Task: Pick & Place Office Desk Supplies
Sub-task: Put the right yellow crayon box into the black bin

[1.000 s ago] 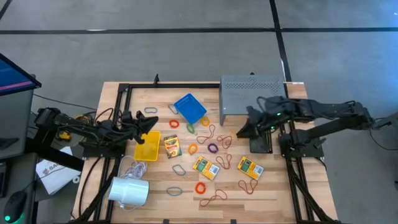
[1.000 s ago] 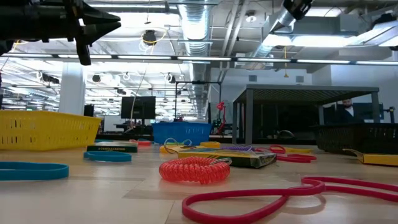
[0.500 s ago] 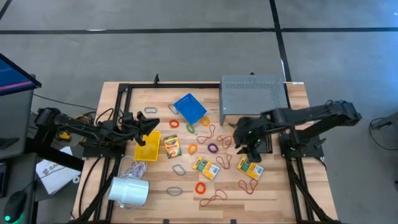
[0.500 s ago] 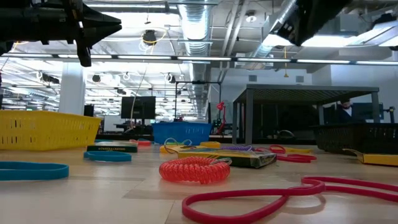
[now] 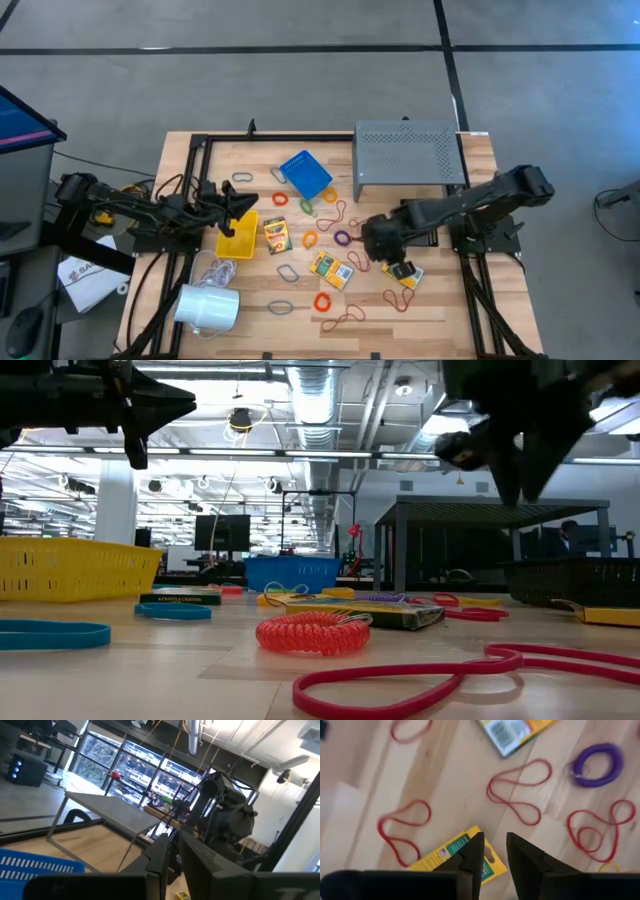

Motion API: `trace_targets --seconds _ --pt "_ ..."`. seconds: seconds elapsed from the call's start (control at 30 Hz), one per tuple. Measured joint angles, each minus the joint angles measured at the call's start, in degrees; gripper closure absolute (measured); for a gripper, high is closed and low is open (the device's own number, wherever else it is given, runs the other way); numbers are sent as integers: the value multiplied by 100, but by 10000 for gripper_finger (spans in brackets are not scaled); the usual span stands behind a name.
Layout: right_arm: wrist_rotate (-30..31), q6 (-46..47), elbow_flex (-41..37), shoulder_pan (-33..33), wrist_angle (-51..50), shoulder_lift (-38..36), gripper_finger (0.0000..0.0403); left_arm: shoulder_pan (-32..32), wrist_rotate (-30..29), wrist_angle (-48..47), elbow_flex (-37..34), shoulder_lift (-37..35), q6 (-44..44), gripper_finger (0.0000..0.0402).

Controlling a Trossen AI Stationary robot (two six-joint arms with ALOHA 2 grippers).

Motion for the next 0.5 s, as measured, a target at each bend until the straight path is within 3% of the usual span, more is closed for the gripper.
trace_targets --seconds 0.5 --pt "371 -368 -237 68 -123 803 328 0 233 -28 0 0 0 358"
